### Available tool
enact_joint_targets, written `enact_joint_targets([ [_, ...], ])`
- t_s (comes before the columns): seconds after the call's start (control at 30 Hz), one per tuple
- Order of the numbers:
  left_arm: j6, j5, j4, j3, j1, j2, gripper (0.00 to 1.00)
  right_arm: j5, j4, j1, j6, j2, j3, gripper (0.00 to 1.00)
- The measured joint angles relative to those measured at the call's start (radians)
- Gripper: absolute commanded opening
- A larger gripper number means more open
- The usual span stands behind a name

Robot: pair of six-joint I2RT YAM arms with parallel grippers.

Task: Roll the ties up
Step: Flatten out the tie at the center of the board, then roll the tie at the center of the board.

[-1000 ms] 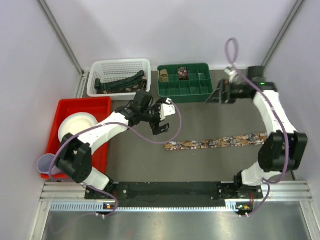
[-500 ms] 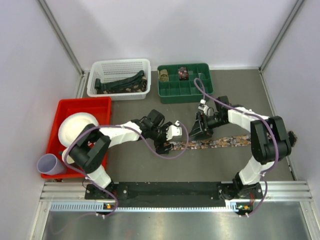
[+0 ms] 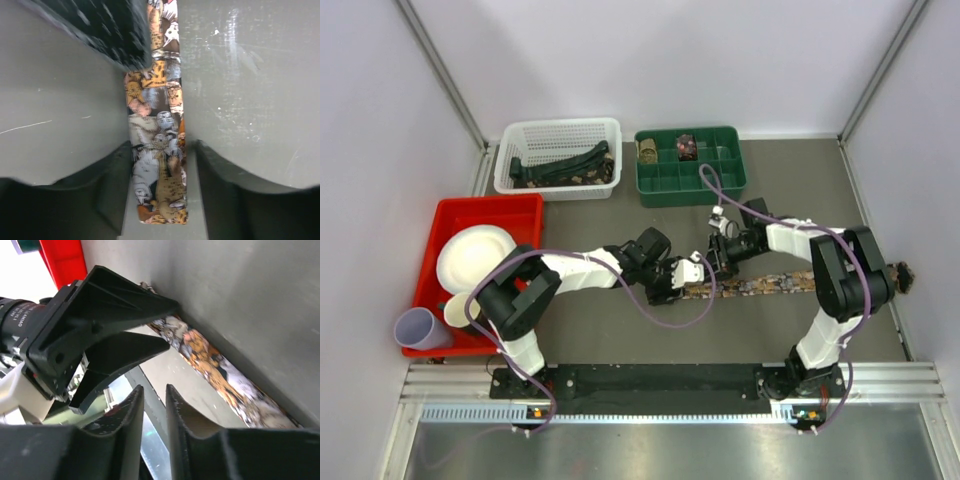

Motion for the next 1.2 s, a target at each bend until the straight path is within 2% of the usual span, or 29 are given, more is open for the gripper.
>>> enact_joint_targets([
  [0.1,0.005,-0.013,-0.002,0.002,0.0,-0.001,0.39,0.0,0.028,0.039,0.021,0.017,0.0,0.16],
  [0.13,0.007,-0.018,-0.006,0.004,0.0,-0.001,0.4,0.0,0.037,0.053,0.027,0.028,0.0,0.16],
  [0.17,0.011,-0.024,-0.015,0.008,0.0,-0.001,0.49,0.001,0.047,0.065,0.034,0.04,0.0,0.15],
  [0.23,0.021,-0.04,-0.036,0.018,-0.001,-0.001,0.83,0.003,0.064,0.082,0.049,0.06,0.0,0.14],
  [0.33,0.027,-0.061,-0.065,0.026,0.001,-0.01,0.9,0.009,0.083,0.09,0.06,0.093,0.001,0.12],
  [0.43,0.03,-0.077,-0.112,0.02,0.009,-0.03,0.9,0.027,0.087,0.09,0.066,0.12,0.002,0.09],
  [0.6,0.034,-0.108,-0.184,-0.005,0.028,-0.069,0.84,0.064,0.086,0.097,0.064,0.147,0.012,0.07],
  [0.73,0.034,-0.114,-0.209,-0.023,0.046,-0.09,0.81,0.101,0.085,0.108,0.066,0.167,0.023,0.01],
  [0.93,0.032,-0.111,-0.214,-0.023,0.051,-0.091,0.78,0.106,0.078,0.109,0.067,0.166,0.029,0.0],
  [1.2,0.033,-0.112,-0.216,-0.023,0.051,-0.092,0.74,0.111,0.14,0.14,0.126,0.079,0.046,0.0],
])
